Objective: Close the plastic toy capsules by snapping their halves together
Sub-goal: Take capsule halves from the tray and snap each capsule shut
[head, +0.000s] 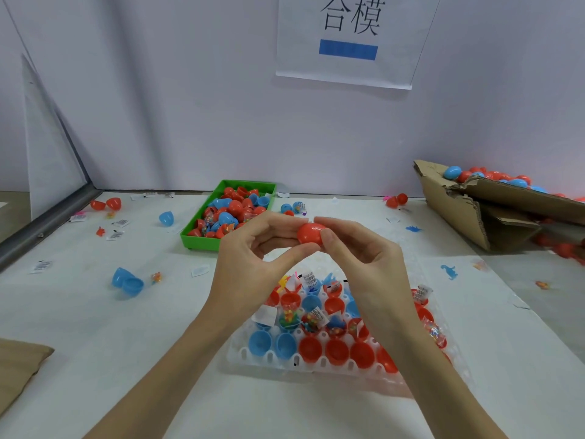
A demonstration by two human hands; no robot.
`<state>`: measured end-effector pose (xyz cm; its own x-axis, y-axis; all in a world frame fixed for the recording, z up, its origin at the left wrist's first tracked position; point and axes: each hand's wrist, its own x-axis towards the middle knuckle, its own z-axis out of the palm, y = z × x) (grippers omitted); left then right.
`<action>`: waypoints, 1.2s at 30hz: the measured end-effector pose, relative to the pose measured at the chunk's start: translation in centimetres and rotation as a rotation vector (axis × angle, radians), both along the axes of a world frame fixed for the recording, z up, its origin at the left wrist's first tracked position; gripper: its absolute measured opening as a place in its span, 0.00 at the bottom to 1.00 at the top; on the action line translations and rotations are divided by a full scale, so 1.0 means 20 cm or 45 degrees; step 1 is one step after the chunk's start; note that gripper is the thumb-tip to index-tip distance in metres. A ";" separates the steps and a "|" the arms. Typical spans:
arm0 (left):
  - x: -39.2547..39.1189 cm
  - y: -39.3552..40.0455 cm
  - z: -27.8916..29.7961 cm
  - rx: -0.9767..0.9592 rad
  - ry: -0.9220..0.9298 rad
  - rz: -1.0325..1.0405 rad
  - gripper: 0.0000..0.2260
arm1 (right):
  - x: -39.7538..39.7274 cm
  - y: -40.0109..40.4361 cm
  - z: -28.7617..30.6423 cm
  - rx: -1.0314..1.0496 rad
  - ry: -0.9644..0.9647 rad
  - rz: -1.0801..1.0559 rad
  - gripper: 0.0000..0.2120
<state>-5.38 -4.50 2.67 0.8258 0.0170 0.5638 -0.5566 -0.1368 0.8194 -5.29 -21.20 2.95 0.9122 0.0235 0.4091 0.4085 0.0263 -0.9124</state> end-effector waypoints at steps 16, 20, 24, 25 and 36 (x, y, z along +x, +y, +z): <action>0.01 0.01 -0.11 0.731 -0.665 0.290 0.17 | -0.02 0.07 -0.07 -0.227 0.003 -0.074 0.06; 0.02 0.01 -0.12 0.768 -0.726 0.309 0.17 | -0.03 0.06 -0.06 -0.260 -0.038 -0.053 0.08; 0.02 0.00 -0.13 0.767 -0.737 0.324 0.17 | -0.04 0.05 -0.05 -0.280 -0.052 -0.044 0.07; 0.02 0.00 -0.13 0.760 -0.736 0.326 0.17 | -0.04 0.05 -0.04 -0.290 -0.062 -0.050 0.06; 0.02 -0.02 -0.11 0.554 -0.506 0.353 0.16 | -0.03 0.06 -0.03 -0.082 0.033 0.106 0.10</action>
